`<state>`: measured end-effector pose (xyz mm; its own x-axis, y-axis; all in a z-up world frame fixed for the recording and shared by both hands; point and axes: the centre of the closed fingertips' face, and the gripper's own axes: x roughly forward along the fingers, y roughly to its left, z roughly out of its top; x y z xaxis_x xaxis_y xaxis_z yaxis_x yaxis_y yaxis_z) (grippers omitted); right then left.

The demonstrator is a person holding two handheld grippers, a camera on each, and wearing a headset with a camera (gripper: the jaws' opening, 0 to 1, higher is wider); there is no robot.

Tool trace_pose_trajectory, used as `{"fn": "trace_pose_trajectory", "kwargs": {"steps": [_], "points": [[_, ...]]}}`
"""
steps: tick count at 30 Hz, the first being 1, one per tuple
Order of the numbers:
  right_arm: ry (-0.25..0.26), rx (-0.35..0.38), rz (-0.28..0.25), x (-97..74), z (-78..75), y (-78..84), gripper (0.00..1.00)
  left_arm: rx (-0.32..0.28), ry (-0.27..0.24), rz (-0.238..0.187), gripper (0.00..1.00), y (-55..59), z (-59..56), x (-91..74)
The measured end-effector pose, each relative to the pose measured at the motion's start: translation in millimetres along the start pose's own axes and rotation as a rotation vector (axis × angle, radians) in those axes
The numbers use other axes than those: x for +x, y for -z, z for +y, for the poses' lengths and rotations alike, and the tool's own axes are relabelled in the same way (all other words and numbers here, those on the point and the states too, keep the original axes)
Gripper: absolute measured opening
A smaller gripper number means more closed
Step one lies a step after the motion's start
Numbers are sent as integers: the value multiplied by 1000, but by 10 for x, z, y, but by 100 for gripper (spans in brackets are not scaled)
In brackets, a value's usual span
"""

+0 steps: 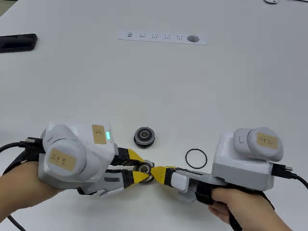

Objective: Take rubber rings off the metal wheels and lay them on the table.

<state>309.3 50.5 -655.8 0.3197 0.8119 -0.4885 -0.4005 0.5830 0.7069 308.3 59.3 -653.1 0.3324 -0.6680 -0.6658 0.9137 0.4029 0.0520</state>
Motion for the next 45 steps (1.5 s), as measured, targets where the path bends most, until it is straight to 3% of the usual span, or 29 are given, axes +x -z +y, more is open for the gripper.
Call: {"fn": "trace_pose_trajectory", "kwargs": {"steps": [11, 15, 18, 28, 31, 34, 39, 45], "points": [[11, -87, 5, 36, 55, 3, 1, 1, 1, 1, 13, 3, 4, 8], [-10, -89, 0, 50, 109, -10, 1, 1, 1, 1, 13, 4, 6, 9], [3, -101, 12, 58, 104, -14, 1, 3, -2, 1, 13, 2, 4, 10], [5, -44, 4, 30, 89, -21, 1, 7, -5, 13, 13, -4, -1, 15], [5, -28, 1, 29, 79, -20, 1, -14, -9, 11, 14, -4, 0, 13], [7, -12, -2, 24, 68, -19, 2, -79, -20, -1, 14, -10, 11, 13], [4, 21, -14, 26, 72, -19, 2, -66, -29, 5, 15, -7, 2, 5], [1, 36, -17, 38, 86, -23, 2, -72, -39, -12, 26, -11, -3, -106]]}}
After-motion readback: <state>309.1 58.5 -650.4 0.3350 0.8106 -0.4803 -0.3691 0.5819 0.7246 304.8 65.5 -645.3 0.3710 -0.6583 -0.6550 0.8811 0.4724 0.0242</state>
